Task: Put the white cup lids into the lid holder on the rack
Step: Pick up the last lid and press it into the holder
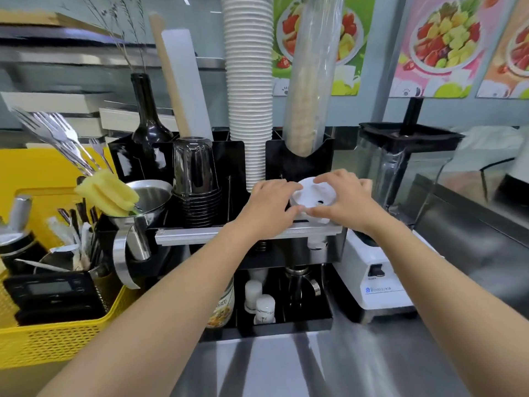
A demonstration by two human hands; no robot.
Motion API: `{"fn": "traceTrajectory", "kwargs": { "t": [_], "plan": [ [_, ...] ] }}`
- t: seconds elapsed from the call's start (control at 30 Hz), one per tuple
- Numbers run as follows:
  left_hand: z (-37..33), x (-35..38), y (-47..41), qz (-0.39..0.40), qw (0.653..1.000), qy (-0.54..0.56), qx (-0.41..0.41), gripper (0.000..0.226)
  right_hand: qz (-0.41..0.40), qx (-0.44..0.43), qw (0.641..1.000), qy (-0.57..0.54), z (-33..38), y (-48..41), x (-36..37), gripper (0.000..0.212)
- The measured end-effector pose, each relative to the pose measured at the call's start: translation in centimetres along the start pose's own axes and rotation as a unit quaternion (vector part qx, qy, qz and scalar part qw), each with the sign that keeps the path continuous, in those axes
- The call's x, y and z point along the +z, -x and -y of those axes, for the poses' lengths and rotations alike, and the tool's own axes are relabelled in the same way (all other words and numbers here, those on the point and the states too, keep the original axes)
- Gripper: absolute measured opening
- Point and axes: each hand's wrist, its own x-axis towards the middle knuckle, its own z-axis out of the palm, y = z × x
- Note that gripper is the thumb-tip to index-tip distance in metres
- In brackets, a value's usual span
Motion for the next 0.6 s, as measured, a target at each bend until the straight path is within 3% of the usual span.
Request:
{"fn": "traceTrajectory", "kwargs": {
  "t": [0.2, 0.43, 0.6],
  "plan": [
    [0.6, 1.2, -0.3, 0.032, 0.997, -0.056, 0.040, 0.046, 0.083, 0.008, 0.995, 0.054, -1.4, -1.5, 1.2, 0.044],
    [1.1, 1.8, 0.0, 0.051, 0.986, -0.122, 0.099, 0.053, 0.120, -0.042, 0.990, 0.057, -1.8, -0.7, 1.3, 0.030],
    [1.2, 2.0, 0.0, 0.066, 0.971, -0.191, 0.127, 0.077, 0.118, -0.042, 0.987, 0.101, -2.5, -0.8, 1.8, 0.051]
  ]
}}
